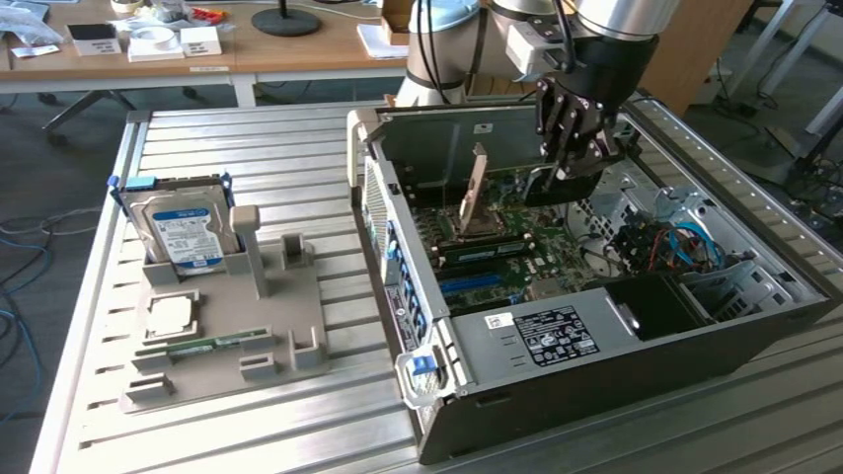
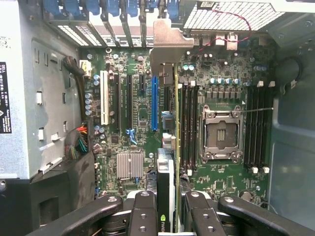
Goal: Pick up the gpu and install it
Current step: 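Insert the gpu into the slot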
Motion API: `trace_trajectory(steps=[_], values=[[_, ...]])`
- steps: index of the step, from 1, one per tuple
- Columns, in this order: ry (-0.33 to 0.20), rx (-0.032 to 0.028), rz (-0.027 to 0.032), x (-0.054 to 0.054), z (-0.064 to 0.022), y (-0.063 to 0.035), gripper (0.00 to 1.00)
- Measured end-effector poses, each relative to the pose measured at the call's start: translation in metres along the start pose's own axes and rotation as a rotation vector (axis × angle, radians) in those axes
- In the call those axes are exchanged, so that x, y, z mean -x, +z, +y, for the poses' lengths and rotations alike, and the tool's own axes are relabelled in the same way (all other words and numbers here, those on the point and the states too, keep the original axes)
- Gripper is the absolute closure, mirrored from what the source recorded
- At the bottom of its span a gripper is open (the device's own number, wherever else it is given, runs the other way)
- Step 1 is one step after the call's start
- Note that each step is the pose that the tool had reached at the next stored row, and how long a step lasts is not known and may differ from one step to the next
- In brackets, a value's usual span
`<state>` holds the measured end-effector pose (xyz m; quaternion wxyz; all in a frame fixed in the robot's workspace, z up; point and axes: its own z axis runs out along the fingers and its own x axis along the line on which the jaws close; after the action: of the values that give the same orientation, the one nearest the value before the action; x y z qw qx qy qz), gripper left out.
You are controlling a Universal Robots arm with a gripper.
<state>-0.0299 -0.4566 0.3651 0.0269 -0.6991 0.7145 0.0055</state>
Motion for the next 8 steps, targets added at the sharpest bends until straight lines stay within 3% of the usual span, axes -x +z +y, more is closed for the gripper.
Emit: trace_trajectory(steps=[8], values=[[0.0,0.0,0.0,0.0,0.0,0.0,0.73]])
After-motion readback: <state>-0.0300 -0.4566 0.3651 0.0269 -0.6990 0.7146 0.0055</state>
